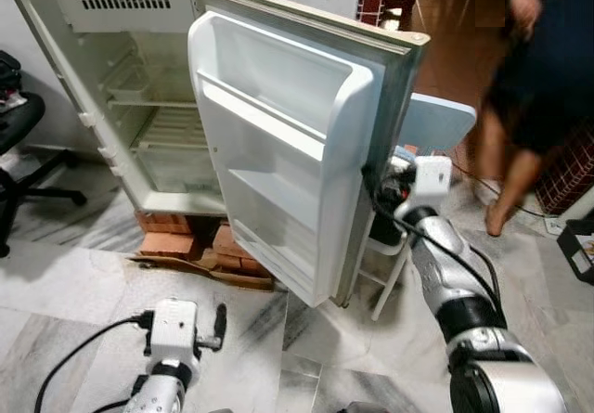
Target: Restocking fridge
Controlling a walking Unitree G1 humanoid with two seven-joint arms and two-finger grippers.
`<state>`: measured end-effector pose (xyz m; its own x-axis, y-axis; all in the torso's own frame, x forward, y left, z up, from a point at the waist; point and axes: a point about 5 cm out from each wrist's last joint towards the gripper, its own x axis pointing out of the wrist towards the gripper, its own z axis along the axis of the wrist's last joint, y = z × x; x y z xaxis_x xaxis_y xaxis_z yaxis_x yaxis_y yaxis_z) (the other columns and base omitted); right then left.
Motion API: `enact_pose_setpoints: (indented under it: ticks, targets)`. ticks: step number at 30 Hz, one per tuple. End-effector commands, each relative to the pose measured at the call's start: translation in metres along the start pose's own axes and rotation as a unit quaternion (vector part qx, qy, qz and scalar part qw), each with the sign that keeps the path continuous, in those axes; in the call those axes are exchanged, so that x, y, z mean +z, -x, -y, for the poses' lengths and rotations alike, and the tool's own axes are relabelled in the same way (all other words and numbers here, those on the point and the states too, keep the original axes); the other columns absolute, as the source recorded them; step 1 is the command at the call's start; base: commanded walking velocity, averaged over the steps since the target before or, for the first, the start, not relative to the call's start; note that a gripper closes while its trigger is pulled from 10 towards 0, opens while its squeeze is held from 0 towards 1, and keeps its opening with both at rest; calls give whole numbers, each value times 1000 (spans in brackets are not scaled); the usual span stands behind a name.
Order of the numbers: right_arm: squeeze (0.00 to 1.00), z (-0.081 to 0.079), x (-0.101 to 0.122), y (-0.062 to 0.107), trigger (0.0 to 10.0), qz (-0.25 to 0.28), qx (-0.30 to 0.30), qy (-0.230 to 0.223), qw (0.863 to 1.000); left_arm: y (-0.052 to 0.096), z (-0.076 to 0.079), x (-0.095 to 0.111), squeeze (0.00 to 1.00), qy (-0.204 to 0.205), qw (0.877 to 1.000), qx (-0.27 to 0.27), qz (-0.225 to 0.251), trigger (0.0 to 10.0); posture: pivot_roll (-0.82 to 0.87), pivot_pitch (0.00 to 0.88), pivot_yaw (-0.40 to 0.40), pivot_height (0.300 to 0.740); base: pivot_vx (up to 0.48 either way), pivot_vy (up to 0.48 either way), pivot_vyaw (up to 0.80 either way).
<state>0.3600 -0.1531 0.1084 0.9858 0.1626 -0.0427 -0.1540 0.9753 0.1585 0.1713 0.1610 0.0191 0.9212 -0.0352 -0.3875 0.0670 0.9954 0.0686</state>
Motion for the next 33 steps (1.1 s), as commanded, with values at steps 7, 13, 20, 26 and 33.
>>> enact_pose_setpoints:
  ticks: [7,13,20,26,33]
  targets:
    - [0,-55,23,-10,10000,36,196,-141,970,-4,-3,2,0,-14,1000,-3,0,10000,48,46,3,740,0,0,0]
    - [0,-83,51,48,10000,41,483,-271,832,-9,-7,-3,0,-20,1000,-7,-6,10000,32,48,13,740,0,0,0]
    - [0,-54,-6,72,10000,-73,464,-186,863,-16,-6,-1,0,-30,999,-13,-4,10000,18,46,24,740,0,0,0]
    - [0,-40,-32,83,10000,-132,394,-138,899,-21,-7,9,0,-36,999,-8,21,10000,13,51,26,740,0,0,0]
    - [0,-25,-37,66,10000,-76,213,-60,972,-24,-18,35,0,-7,995,51,84,10000,22,42,18,740,0,0,0]
